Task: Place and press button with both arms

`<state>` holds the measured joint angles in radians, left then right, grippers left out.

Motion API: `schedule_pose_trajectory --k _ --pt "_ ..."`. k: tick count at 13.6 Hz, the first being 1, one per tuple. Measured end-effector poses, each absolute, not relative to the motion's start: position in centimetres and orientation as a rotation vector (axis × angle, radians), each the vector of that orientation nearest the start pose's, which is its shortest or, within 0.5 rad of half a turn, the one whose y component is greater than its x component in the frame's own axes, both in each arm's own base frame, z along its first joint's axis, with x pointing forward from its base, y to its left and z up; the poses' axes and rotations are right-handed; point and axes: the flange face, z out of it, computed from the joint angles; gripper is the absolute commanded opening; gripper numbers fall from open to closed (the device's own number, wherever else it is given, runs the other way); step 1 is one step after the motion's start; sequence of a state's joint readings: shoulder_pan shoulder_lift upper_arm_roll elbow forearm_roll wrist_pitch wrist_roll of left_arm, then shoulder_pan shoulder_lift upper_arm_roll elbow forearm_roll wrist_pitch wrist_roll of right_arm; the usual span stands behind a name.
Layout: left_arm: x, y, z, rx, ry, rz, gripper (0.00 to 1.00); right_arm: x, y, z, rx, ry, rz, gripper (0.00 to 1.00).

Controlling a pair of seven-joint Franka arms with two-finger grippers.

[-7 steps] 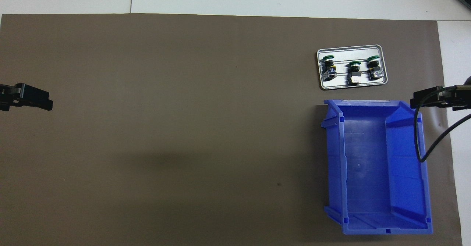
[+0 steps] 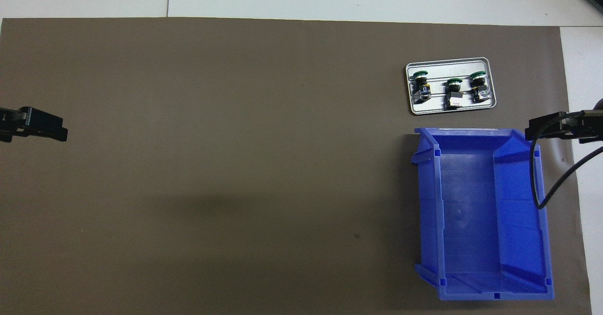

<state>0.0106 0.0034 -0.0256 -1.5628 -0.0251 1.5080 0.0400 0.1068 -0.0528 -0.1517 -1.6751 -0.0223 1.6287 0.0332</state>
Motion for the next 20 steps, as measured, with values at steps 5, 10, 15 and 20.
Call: schedule_pose_trajectory --k 5,10,15,20 --pt "54.9 -1.1 62.1 -3.165 0.088 0.092 1.0 54.4 -2.9 61.1 -3.153 0.121 -0.044 1.0" --pt "54.9 -1.1 62.1 -3.165 0.088 0.092 1.0 54.9 -2.8 61.3 -3.154 0.119 -0.085 1.0" --pt "54.9 -1.1 62.1 -3.165 0.088 0.092 1.0 61.9 -2.4 54.8 -3.174 0.109 -0.235 1.0" --pt "54.9 -1.1 62.1 -3.165 0.088 0.092 1.0 68.5 -1.9 41.0 -3.187 0.1 -0.277 1.0"
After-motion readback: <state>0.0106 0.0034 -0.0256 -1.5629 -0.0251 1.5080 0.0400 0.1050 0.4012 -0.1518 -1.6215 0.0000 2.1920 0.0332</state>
